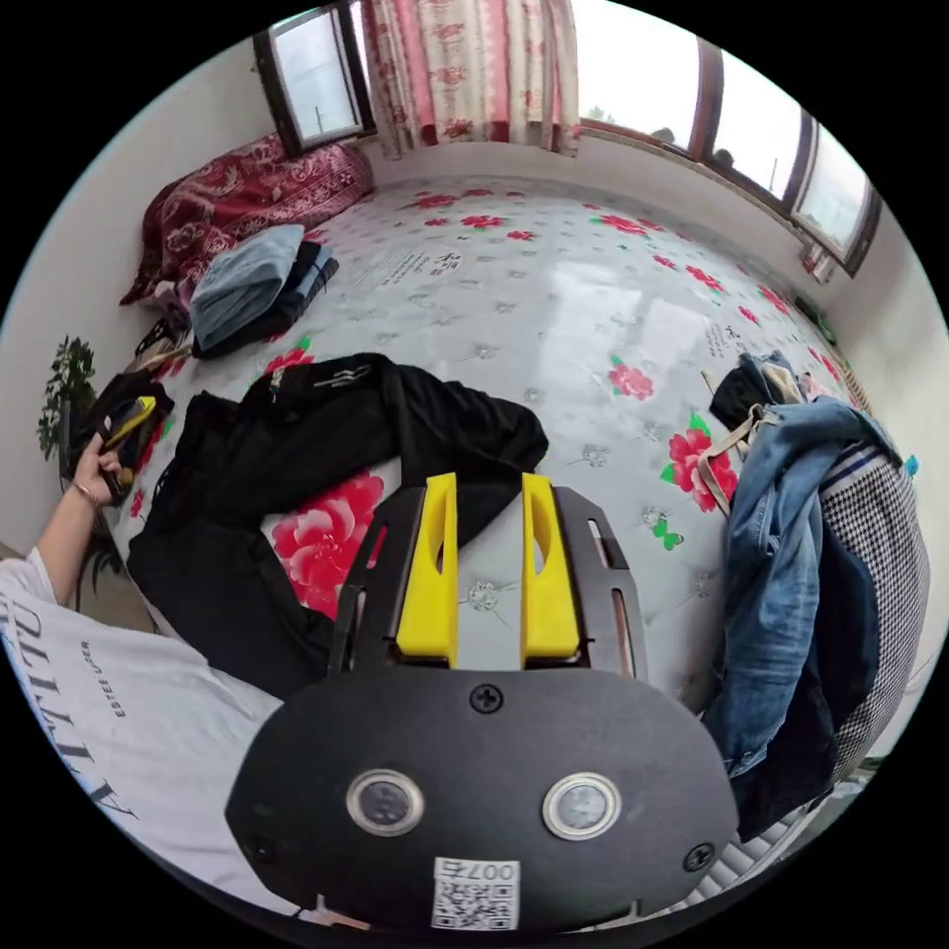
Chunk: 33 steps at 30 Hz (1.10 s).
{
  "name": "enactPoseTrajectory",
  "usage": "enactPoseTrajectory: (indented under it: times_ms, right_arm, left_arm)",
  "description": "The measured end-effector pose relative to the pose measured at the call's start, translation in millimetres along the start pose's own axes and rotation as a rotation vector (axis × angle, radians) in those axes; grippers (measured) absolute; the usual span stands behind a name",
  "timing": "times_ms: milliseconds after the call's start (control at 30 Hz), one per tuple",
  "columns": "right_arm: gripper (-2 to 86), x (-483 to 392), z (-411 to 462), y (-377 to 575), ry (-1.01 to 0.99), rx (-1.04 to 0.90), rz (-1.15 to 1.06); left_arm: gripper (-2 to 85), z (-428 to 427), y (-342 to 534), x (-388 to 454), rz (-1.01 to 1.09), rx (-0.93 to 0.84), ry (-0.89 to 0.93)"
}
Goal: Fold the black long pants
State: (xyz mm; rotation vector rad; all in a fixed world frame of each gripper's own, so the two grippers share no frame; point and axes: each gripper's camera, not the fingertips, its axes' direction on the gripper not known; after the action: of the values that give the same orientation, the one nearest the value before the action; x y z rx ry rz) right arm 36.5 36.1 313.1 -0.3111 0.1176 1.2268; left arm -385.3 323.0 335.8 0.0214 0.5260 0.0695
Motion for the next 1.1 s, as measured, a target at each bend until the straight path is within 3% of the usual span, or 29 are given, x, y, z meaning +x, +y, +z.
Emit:
enactPoseTrajectory:
  times_ms: [233,400,533,700,767,1000,1100]
  right_arm:
    - [9.4,-52,70,0,-0.092,-0.064,-0.274]
    - [3.9,-84,126,-12,-0.082,-0.283,-0.505]
    - [1.3,-22,85,-59,-0.064,-0.177,-0.32]
    - [2.3,180,-43,-121,0.124,0.263,0.439]
    - [3.2,215,-63,-123,0.114,0.339,0.52]
    - [4.8,186,-35,-127,0.086,0.216,0.369]
    - [4.9,172,5,-125,0.096,0.1,0.331]
  left_arm:
    - [5.2,56,34,-29,0.089,-0.157,-0.264]
    - [5.2,114,36,-43,0.09,-0.242,-0.343]
    - [2.7,167,40,-59,0.087,-0.349,-0.435]
    - [-0.3,186,43,-54,0.1,-0.346,-0.445]
    - [-0.5,187,47,-48,0.087,-0.331,-0.453]
    - [3.3,155,37,-13,0.139,-0.173,-0.411]
    - [7.0,180,22,-17,0.171,-0.234,-0.417]
